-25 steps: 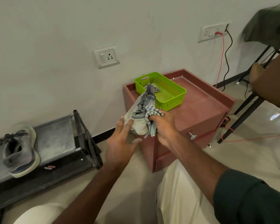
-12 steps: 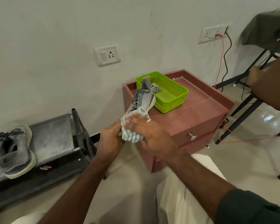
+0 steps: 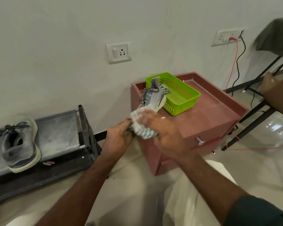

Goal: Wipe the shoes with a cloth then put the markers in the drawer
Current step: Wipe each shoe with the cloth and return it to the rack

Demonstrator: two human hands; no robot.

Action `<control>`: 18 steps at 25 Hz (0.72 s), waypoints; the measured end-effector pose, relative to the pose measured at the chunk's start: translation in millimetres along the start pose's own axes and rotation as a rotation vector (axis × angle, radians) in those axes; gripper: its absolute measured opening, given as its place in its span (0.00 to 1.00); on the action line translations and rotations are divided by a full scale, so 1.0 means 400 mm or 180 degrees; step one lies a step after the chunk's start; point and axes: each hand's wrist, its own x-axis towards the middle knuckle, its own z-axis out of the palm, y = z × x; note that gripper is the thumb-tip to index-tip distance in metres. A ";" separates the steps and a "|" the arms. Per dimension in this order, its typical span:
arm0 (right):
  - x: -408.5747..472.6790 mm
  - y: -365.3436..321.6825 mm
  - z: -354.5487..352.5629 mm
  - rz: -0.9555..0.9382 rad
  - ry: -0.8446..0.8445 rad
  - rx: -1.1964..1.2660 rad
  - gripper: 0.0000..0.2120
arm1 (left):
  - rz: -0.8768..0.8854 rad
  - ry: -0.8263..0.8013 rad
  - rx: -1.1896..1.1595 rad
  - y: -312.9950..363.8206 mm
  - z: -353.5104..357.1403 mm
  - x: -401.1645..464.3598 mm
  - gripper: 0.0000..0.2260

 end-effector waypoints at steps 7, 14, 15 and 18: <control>0.039 0.127 -0.054 0.1466 0.0647 -0.0006 0.28 | 0.0041 0.0089 -0.0015 -0.011 -0.005 -0.027 0.16; 0.001 -0.036 0.022 -0.0524 -0.0432 -0.0125 0.27 | -0.0187 0.0158 -0.0238 -0.010 -0.007 -0.020 0.09; 0.011 -0.007 0.027 -0.0540 -0.0425 -0.0162 0.29 | -0.0149 0.0163 -0.0239 -0.008 -0.008 -0.020 0.10; 0.045 0.092 0.005 0.0661 0.0208 0.0160 0.25 | -0.0017 0.0165 -0.0183 -0.010 -0.016 -0.033 0.14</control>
